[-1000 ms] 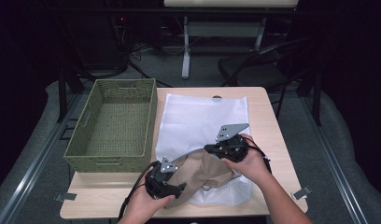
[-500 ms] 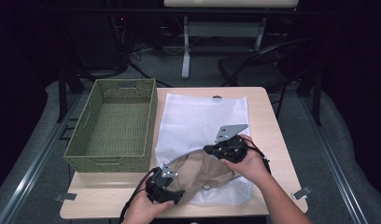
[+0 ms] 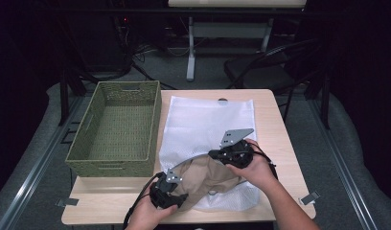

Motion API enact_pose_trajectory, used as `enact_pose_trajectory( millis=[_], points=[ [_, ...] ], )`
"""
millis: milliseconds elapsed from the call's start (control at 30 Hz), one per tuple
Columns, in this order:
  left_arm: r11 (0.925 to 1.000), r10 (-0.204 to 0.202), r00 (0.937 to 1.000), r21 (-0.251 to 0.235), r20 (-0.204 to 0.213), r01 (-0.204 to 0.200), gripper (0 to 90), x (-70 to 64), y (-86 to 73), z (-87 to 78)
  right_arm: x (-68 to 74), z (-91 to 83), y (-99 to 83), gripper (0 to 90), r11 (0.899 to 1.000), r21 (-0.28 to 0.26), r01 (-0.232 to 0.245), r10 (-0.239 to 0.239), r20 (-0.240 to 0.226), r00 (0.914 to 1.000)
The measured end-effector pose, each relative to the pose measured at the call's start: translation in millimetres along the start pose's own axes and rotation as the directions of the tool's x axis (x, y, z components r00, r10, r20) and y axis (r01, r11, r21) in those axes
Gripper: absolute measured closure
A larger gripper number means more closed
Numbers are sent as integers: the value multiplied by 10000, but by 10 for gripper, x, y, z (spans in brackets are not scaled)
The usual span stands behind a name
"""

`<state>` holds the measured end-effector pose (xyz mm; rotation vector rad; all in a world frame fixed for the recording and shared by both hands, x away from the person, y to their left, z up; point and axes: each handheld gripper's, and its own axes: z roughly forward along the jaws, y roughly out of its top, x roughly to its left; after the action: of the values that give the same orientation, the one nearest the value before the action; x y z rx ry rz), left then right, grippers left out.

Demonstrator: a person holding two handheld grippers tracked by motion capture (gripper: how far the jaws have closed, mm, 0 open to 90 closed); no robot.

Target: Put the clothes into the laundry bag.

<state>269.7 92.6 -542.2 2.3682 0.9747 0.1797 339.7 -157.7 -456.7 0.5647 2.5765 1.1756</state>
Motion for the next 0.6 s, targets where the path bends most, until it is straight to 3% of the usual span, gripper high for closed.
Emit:
enact_pose_trajectory(
  millis=[133,600],
  points=[
    [10000,-58,10000,72,75,58,561,23,18,-13,2,-5,0,893,10000,-75,-44,44,-28,10000],
    [9994,-346,9991,-14,251,347,600,13,146,-65,19,6,21,893,9999,-121,47,-49,-178,9998]
  ],
)
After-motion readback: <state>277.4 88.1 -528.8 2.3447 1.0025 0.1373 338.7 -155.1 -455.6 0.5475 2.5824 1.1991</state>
